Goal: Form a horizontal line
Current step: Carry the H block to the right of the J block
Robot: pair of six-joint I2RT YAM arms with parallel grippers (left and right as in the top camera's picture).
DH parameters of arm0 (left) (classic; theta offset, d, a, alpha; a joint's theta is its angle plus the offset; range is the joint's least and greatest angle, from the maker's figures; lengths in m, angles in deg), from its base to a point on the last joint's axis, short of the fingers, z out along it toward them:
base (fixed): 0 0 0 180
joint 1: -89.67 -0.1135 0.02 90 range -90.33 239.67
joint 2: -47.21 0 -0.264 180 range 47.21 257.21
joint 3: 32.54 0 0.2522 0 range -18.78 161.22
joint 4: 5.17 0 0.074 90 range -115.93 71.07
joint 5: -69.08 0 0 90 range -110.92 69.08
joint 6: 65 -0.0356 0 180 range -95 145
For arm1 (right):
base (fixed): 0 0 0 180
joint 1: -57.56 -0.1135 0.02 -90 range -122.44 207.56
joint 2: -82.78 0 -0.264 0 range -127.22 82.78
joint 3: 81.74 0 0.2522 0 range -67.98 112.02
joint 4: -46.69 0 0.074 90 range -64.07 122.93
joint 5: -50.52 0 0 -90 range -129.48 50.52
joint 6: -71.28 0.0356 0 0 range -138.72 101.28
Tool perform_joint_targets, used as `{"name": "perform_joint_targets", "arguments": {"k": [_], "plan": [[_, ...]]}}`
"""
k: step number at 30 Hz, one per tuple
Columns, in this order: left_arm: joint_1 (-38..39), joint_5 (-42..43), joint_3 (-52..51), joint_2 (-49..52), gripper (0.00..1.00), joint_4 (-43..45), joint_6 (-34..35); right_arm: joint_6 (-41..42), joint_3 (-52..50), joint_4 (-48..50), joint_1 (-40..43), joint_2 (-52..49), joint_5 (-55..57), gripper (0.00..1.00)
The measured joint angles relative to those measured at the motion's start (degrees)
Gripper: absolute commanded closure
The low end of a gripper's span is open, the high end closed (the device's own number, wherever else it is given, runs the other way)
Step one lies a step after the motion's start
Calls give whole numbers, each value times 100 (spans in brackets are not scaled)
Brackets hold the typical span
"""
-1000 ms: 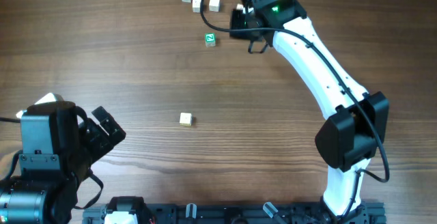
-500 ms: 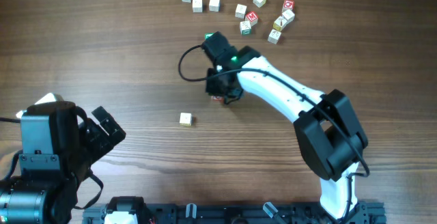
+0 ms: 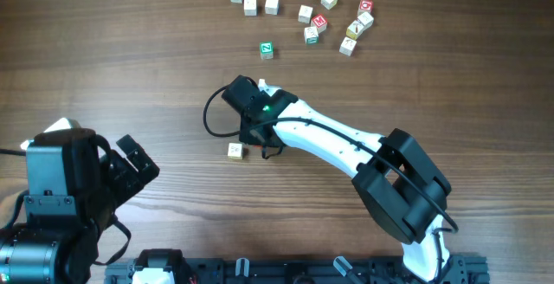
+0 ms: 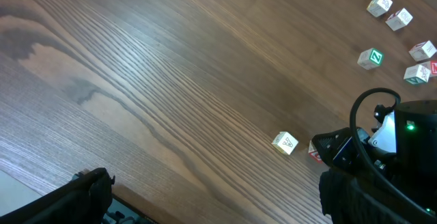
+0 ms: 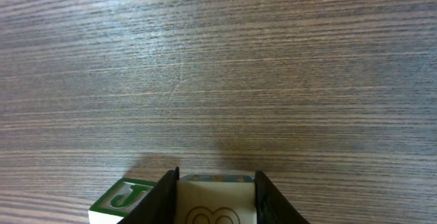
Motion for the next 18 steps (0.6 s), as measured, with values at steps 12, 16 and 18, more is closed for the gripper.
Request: {"name": "perform_joint_targets", "arguments": {"k": [12,16,18], "plan": [[0,0,-2,0,0,0,0,59,0,13,-105,0,-68,61],[0,0,0,0,0,0,0,72,0,13,-175,0,-70,54],[0,0,-2,0,0,0,0,79,0,11,-177,0,-70,53]]}}
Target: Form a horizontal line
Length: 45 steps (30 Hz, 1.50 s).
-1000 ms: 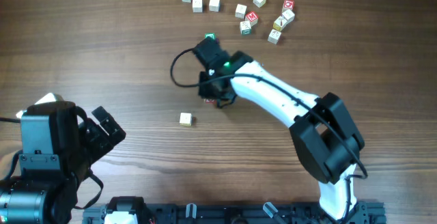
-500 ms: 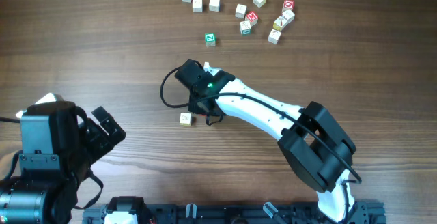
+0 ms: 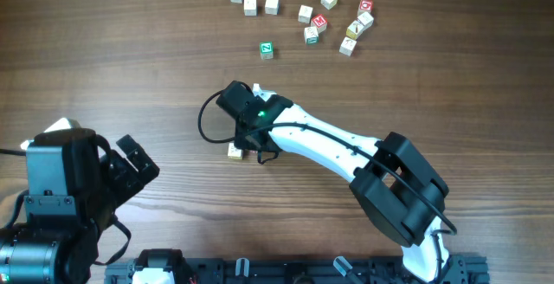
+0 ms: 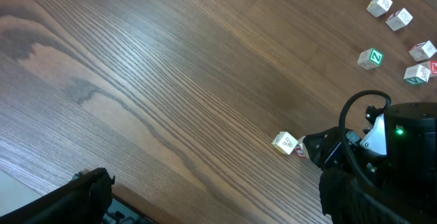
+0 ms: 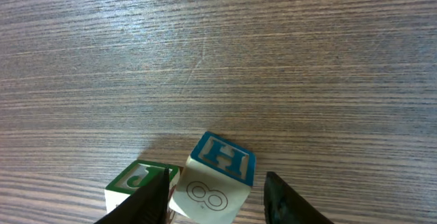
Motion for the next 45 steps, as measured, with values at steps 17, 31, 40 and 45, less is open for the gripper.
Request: {"name": "perform_joint_targets", "arguments": {"k": [17,31,40,45], "plan": [[0,0,2,0,0,0,0,-2,0,11,0,0,48,75],[0,0,0,0,0,0,0,-116,0,138,0,0,48,41],[0,0,2,0,0,0,0,-44,0,177,0,-2,155,46],[0,0,0,0,0,0,0,0,0,258,0,-7,170,51]]}}
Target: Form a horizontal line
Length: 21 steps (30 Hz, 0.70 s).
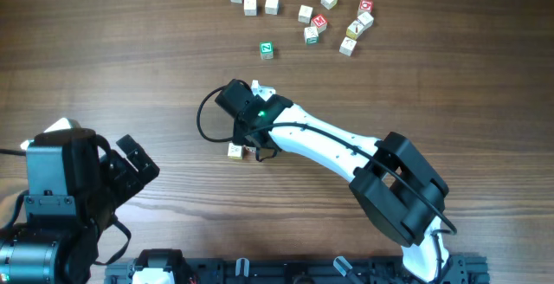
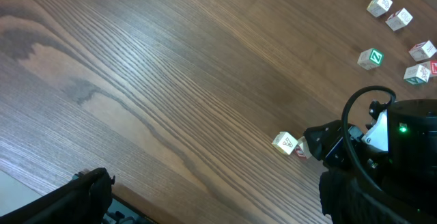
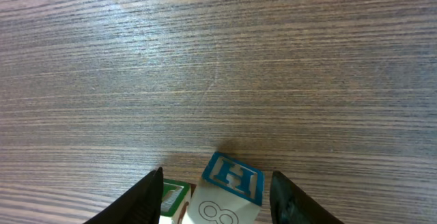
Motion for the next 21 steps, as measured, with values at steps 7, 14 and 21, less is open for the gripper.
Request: {"name": "perform_joint_targets", "arguments": {"k": [7,14,21], "plan": [[0,0,0,0,0,0,0,157,0,4,0,-118,72,57],[0,0,0,0,0,0,0,243,0,2,0,-125,92,70],[0,0,2,0,0,0,0,262,0,-52,0,-144,90,73]]}}
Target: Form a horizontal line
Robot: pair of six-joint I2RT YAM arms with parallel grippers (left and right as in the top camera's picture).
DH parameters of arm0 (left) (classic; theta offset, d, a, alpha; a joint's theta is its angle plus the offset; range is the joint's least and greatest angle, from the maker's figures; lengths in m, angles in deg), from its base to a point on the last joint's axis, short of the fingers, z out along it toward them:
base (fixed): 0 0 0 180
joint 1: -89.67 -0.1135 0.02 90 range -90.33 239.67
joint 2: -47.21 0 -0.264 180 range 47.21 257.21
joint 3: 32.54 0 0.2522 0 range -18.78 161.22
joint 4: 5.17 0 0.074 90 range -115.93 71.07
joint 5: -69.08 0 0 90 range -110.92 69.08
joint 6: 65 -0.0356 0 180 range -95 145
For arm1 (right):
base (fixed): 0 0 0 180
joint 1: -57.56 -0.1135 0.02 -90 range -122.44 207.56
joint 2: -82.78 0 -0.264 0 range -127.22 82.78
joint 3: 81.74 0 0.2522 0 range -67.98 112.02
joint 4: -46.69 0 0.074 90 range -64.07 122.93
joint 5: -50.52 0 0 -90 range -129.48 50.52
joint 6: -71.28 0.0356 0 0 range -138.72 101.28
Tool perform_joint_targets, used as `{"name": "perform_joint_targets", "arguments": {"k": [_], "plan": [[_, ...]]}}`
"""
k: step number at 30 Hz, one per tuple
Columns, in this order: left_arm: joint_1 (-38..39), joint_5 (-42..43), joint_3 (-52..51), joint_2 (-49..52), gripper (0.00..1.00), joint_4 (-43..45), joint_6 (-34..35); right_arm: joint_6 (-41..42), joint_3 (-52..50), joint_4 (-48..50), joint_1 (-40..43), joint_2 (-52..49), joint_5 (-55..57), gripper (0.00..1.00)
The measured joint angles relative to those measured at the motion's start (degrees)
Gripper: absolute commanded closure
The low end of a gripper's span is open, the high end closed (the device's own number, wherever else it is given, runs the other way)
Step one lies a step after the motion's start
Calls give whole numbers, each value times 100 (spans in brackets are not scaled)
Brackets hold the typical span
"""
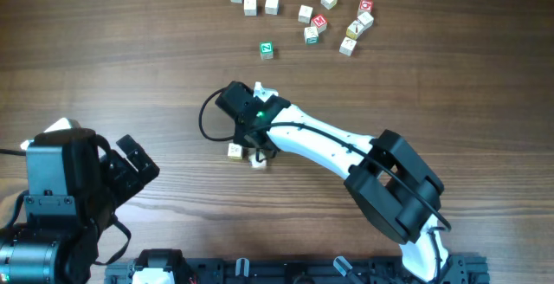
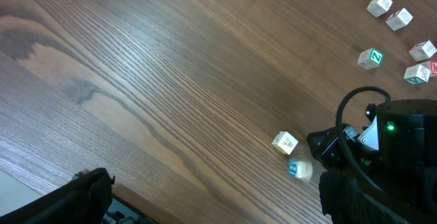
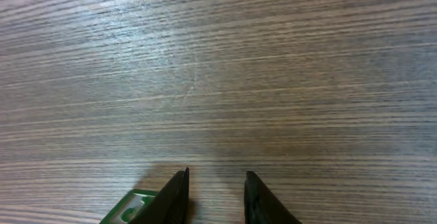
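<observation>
My right gripper (image 3: 216, 186) hovers low over the table, its jaws a narrow gap apart with only bare wood between them. A green-lettered block (image 3: 130, 207) lies just left of its left finger and shows in the overhead view as a pale cube (image 1: 235, 151). A white block with a blue letter (image 1: 259, 160) lies just right of and nearer than the green one, blurred in the left wrist view (image 2: 298, 169). The right gripper (image 1: 252, 137) stands right above both. My left gripper (image 2: 215, 186) rests open at the near left.
Several loose letter blocks (image 1: 305, 13) lie scattered at the far side of the table, with a green one (image 1: 267, 50) a little nearer. The left arm's base (image 1: 61, 197) fills the near left corner.
The blue-lettered block has left the space between my right jaws and now lies nearer, off to the right of the green block. The jaws have drawn closer together.
My right gripper was shut on the blue-lettered block beside the green-lettered one. Then the jaws stood open with the block tilted against the green block. Then they stood wider. Now the block lies apart, out from between them.
</observation>
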Motion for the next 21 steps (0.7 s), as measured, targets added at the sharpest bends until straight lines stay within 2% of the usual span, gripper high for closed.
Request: {"name": "perform_joint_targets", "arguments": {"k": [3,8,9,11,12,14,21], "plan": [[0,0,-2,0,0,0,0,-4,0,-59,0,-7,-7,71],[0,0,-2,0,0,2,0,-52,0,-39,2,-7,-24,55],[0,0,0,0,0,0,0,-70,0,-20,9,-7,-24,49],[0,0,-2,0,0,0,0,-107,0,-22,39,-7,-26,30],[0,0,0,0,0,0,0,-129,0,-52,76,-7,-33,25],[0,0,0,0,0,0,0,-122,0,-280,240,-7,-87,1],[0,0,0,0,0,0,0,-133,0,-789,789,-7,-741,0]]}}
